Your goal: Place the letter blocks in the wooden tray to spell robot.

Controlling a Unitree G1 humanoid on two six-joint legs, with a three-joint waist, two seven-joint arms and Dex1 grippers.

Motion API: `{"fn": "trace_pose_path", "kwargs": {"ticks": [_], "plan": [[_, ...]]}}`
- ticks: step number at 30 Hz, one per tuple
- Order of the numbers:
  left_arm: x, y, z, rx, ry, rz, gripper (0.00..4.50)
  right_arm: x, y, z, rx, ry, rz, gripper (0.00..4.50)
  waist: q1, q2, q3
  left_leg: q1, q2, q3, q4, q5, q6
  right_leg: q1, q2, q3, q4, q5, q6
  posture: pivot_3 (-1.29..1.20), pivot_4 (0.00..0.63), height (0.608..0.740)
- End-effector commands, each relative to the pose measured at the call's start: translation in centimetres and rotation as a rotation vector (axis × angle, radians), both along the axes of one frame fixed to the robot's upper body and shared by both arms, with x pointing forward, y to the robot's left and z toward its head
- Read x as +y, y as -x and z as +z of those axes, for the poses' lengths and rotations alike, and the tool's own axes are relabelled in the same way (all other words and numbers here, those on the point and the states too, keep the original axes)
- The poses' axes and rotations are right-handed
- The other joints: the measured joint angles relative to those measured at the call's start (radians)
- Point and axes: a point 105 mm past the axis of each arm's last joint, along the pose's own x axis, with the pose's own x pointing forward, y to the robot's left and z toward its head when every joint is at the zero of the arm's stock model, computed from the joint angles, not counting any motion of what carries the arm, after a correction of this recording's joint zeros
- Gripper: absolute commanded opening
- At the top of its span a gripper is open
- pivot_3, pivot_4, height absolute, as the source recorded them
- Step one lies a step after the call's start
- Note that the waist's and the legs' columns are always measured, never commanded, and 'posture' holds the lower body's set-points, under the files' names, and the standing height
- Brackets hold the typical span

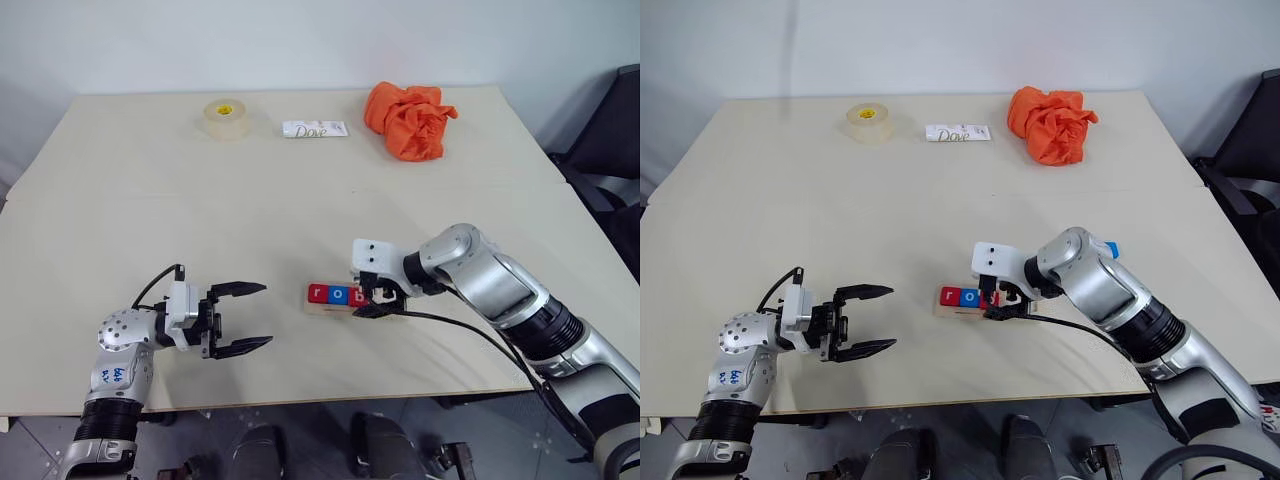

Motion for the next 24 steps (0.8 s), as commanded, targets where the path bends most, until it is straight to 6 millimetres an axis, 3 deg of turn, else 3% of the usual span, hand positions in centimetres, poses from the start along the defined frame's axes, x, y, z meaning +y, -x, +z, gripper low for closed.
{"fn": "trace_pose_path", "kwargs": {"ticks": [1, 7, 10, 14, 24], "plan": [[-0.1, -0.1, 0.8, -0.035, 0.015, -0.005, 4.50, 0.0, -0.3, 1.9, -0.056, -0.019, 0.015, 4.49, 0.000, 0.000, 0.000, 0.000, 0.000, 0.000, 0.000, 0.000, 0.000, 0.000, 0.000, 0.000, 0.000, 0.000, 0.000, 0.00, 0.150, 0.740], [-0.1, -0.4, 0.9, -0.037, 0.016, -0.008, 4.50, 0.6, 0.9, 3.1, -0.046, -0.101, 0.062, 4.49, 0.000, 0.000, 0.000, 0.000, 0.000, 0.000, 0.000, 0.000, 0.000, 0.000, 0.000, 0.000, 0.000, 0.000, 0.000, 0.00, 0.150, 0.740], [-0.2, -0.6, 1.0, -0.038, 0.018, -0.009, 4.50, 1.1, 2.8, 4.1, -0.038, -0.213, 0.149, 4.49, 0.001, 0.000, 0.000, 0.000, 0.000, 0.000, 0.000, 0.000, 0.000, 0.000, 0.000, 0.000, -0.001, 0.000, 0.000, 0.00, 0.150, 0.740], [-0.3, -0.7, 1.0, -0.037, 0.018, -0.012, 4.50, 0.8, 4.2, 3.4, 0.027, -0.222, 0.170, 3.55, 0.001, 0.000, 0.000, 0.000, 0.000, 0.000, 0.000, 0.000, 0.000, 0.001, 0.000, 0.000, -0.001, 0.000, 0.000, 0.00, 0.150, 0.740], [-0.4, -0.6, 1.0, -0.040, 0.020, -0.015, 4.50, 0.4, 4.0, 1.0, 0.074, -0.193, 0.154, 0.02, 0.001, 0.000, 0.000, 0.000, 0.000, -0.001, 0.000, 0.000, 0.000, 0.001, 0.000, 0.000, -0.001, 0.000, 0.000, 0.00, 0.150, 0.740]]}}
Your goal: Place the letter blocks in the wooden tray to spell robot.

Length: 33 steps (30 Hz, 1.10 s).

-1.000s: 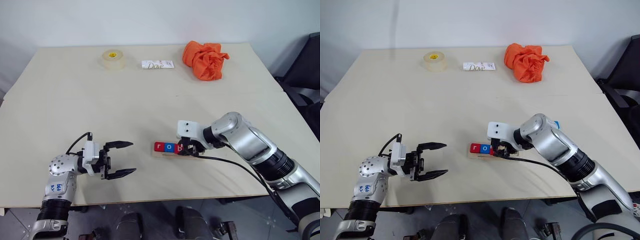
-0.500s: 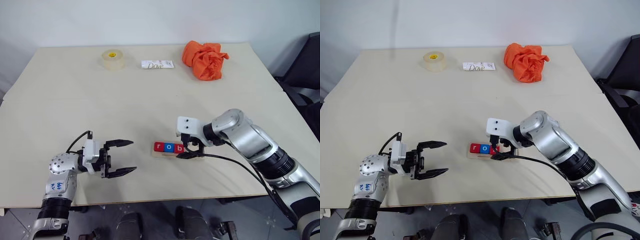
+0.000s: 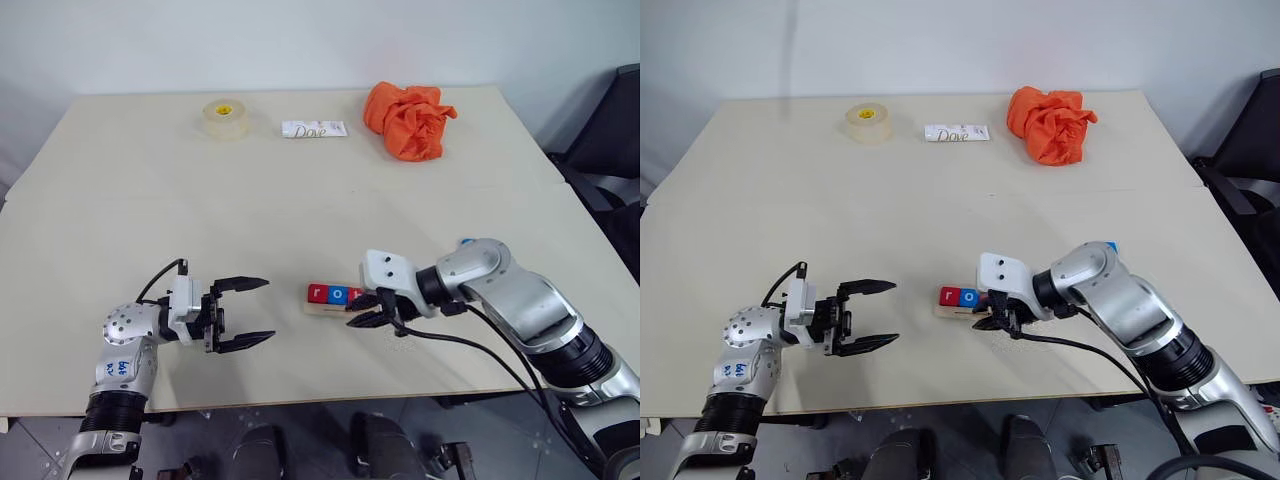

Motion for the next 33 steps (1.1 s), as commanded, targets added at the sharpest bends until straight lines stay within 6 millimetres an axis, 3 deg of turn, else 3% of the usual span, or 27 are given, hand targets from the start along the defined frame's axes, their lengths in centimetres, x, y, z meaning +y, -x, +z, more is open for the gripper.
{"fn": "trace_pose_path", "kwargs": {"ticks": [1, 12, 21, 27, 30, 33], "plan": [[0.0, 0.1, 0.7, -0.031, 0.010, 0.001, 4.50, 0.0, -0.6, -0.1, -0.030, 0.007, -0.001, 0.02, 0.000, 0.000, 0.000, 0.000, 0.000, 0.000, 0.000, 0.000, 0.000, 0.000, 0.000, 0.000, 0.000, 0.000, 0.000, 0.00, 0.150, 0.740], [0.2, 0.4, 0.6, -0.029, 0.009, 0.015, 4.50, -0.3, -2.9, -0.7, -0.073, 0.025, -0.050, 0.02, 0.000, 0.000, 0.000, 0.000, 0.000, 0.000, 0.000, 0.000, 0.000, 0.000, 0.000, 0.000, 0.000, 0.000, 0.000, 0.00, 0.150, 0.740], [0.0, 0.2, 0.7, -0.029, 0.010, 0.012, 4.50, -0.4, -2.9, -0.6, -0.086, 0.021, -0.069, 0.02, 0.000, 0.000, 0.000, 0.000, 0.000, 0.000, 0.000, 0.000, 0.000, 0.000, 0.000, 0.000, 0.000, 0.000, 0.000, 0.00, 0.150, 0.740], [0.0, 0.1, 0.8, -0.031, 0.011, 0.009, 4.50, -0.2, -2.3, 1.3, -0.124, -0.067, -0.071, 0.02, 0.000, 0.000, 0.000, 0.000, 0.000, 0.000, 0.000, 0.000, 0.000, 0.000, 0.000, 0.000, 0.000, 0.000, 0.000, 0.00, 0.150, 0.740], [0.1, 0.2, 0.7, -0.028, 0.012, 0.007, 4.50, -1.1, 0.1, 3.0, -0.020, -0.197, -0.030, 0.60, 0.004, 0.000, 0.000, 0.000, 0.000, 0.000, 0.000, 0.000, 0.000, 0.000, 0.000, 0.000, -0.001, 0.000, 0.000, 0.00, 0.150, 0.740], [0.2, 0.3, 0.6, -0.024, 0.012, 0.008, 4.50, -3.9, -0.1, 2.5, -0.015, -0.209, -0.135, 1.59, 0.012, -0.001, 0.000, 0.000, 0.000, 0.000, 0.000, -0.001, 0.001, 0.002, 0.000, 0.000, -0.002, 0.000, 0.000, 0.00, 0.150, 0.740]]}}
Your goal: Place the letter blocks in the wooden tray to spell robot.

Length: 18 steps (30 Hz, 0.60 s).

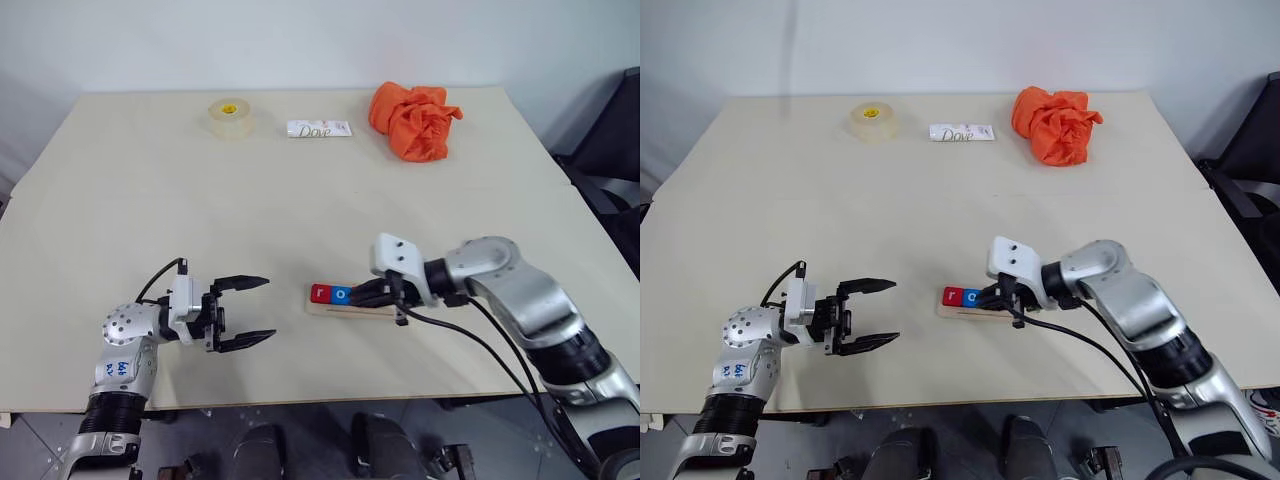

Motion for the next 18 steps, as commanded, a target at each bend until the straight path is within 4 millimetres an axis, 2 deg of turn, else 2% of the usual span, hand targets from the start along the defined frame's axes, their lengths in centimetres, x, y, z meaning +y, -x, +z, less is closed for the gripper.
{"fn": "trace_pose_path", "kwargs": {"ticks": [1, 3, 7, 8, 9, 12, 16, 18], "plan": [[0.3, 0.3, 0.4, -0.018, 0.010, -0.001, 4.50, -2.5, -0.3, 1.0, -0.017, -0.050, -0.099, 1.94, 0.004, 0.000, 0.000, 0.000, 0.000, 0.000, 0.000, 0.000, 0.000, 0.000, 0.000, 0.000, 0.000, 0.000, 0.000, 0.00, 0.150, 0.740], [0.5, 0.3, 0.4, -0.015, 0.010, 0.009, 4.50, -5.5, -0.9, 0.8, -0.038, -0.066, -0.224, 2.60, 0.007, 0.000, 0.000, 0.000, 0.000, 0.000, 0.000, 0.000, 0.000, 0.000, 0.000, 0.000, 0.000, 0.000, 0.000, 0.00, 0.150, 0.740], [1.1, 0.3, 0.3, -0.009, 0.006, 0.027, 4.50, -10.3, -0.9, 0.5, -0.067, -0.098, -0.403, 4.00, 0.017, 0.000, 0.000, 0.000, 0.000, 0.000, 0.000, 0.000, 0.000, 0.000, 0.000, 0.000, -0.001, 0.000, 0.000, 0.00, 0.150, 0.740], [1.3, 0.4, 0.3, -0.008, 0.005, 0.030, 4.50, -11.2, -0.7, 0.5, -0.076, -0.108, -0.437, 4.31, 0.017, 0.000, 0.000, 0.000, 0.000, 0.001, 0.000, 0.000, 0.000, 0.000, 0.000, 0.000, -0.001, 0.000, 0.000, 0.00, 0.150, 0.740], [1.4, 0.3, 0.3, -0.007, 0.003, 0.037, 4.50, -12.9, -0.7, 0.3, -0.099, -0.115, -0.509, 4.46, 0.018, 0.000, 0.000, 0.000, 0.000, 0.001, 0.000, 0.000, 0.000, 0.000, 0.000, 0.000, 0.000, 0.000, 0.000, 0.00, 0.150, 0.740], [1.7, 0.2, 0.3, -0.004, 0.001, 0.045, 4.50, -16.5, -0.1, -0.4, -0.130, -0.124, -0.680, 4.46, 0.018, -0.001, 0.000, 0.000, 0.000, 0.000, 0.000, 0.000, 0.000, 0.001, 0.000, 0.000, 0.000, 0.000, 0.000, 0.00, 0.150, 0.740], [1.9, 0.3, 0.2, 0.001, 0.001, 0.045, 4.50, -19.3, 1.3, -1.7, -0.109, -0.119, -0.839, 4.46, 0.017, -0.001, 0.000, 0.001, 0.000, 0.000, 0.000, 0.000, 0.000, 0.001, 0.000, 0.000, 0.000, 0.000, 0.001, 0.00, 0.150, 0.740], [2.1, 0.1, 0.1, 0.011, 0.008, 0.048, 4.50, -20.5, 1.9, -1.6, -0.140, -0.200, -0.929, 4.46, 0.016, -0.001, 0.000, 0.002, 0.000, 0.001, 0.000, 0.000, 0.000, 0.001, 0.001, 0.001, 0.000, 0.000, 0.000, 0.00, 0.150, 0.740]]}}
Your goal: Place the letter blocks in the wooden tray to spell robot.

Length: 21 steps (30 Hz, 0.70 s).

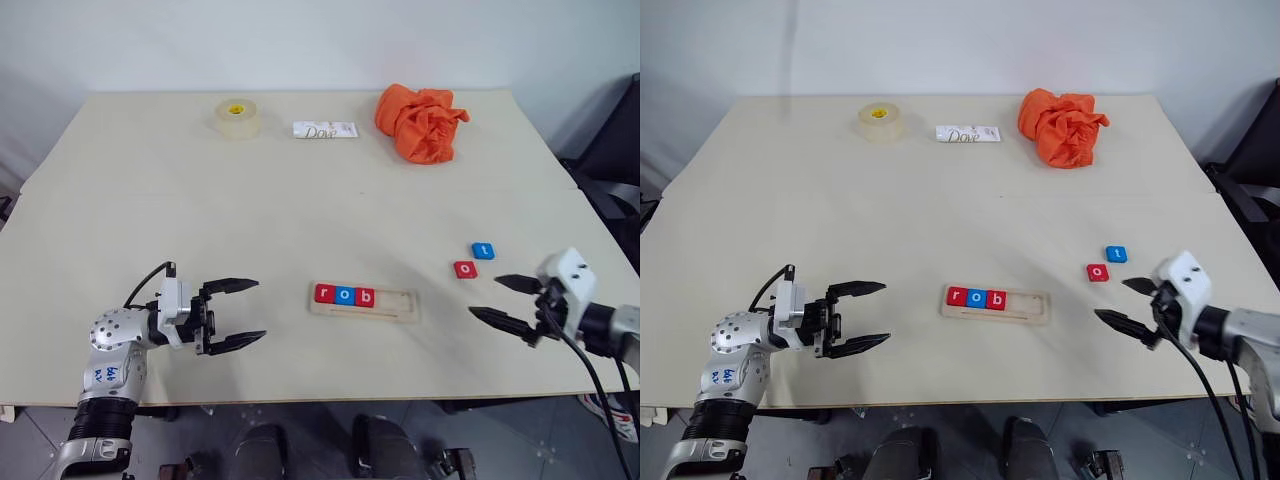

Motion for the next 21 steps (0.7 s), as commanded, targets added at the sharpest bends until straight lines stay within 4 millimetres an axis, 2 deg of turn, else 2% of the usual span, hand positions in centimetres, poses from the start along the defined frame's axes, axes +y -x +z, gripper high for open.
{"fn": "trace_pose_path", "kwargs": {"ticks": [1, 5, 16, 21], "plan": [[0.7, -0.1, 0.4, -0.012, 0.015, 0.012, 4.50, -1.8, 0.6, 1.4, -0.123, -0.077, -0.128, 4.46, 0.000, 0.000, 0.000, 0.000, 0.000, 0.000, 0.000, 0.000, 0.000, 0.000, 0.000, 0.000, 0.000, 0.000, 0.000, 0.00, 0.150, 0.740], [1.1, -0.3, 0.3, -0.002, 0.017, 0.009, 4.50, -2.0, 1.5, 0.7, -0.111, -0.086, -0.167, 4.46, 0.000, 0.000, 0.000, 0.000, 0.000, 0.000, 0.000, 0.000, 0.000, 0.000, 0.000, 0.000, 0.000, 0.000, 0.000, 0.00, 0.150, 0.740], [1.2, -0.8, 0.6, -0.014, 0.007, -0.006, 4.50, -1.3, 1.0, 0.6, -0.116, -0.075, -0.171, 4.46, 0.001, 0.000, 0.000, 0.000, 0.000, -0.001, 0.000, 0.000, 0.000, 0.000, 0.000, 0.000, 0.000, 0.000, 0.000, 0.00, 0.150, 0.740], [1.0, -0.7, 0.8, -0.023, 0.006, -0.006, 4.50, 0.3, -1.8, 1.0, -0.161, -0.136, -0.261, 4.46, -0.007, 0.000, 0.000, 0.001, 0.000, 0.000, 0.000, 0.000, 0.000, 0.000, 0.000, 0.000, 0.001, 0.000, 0.000, 0.00, 0.150, 0.740]]}}
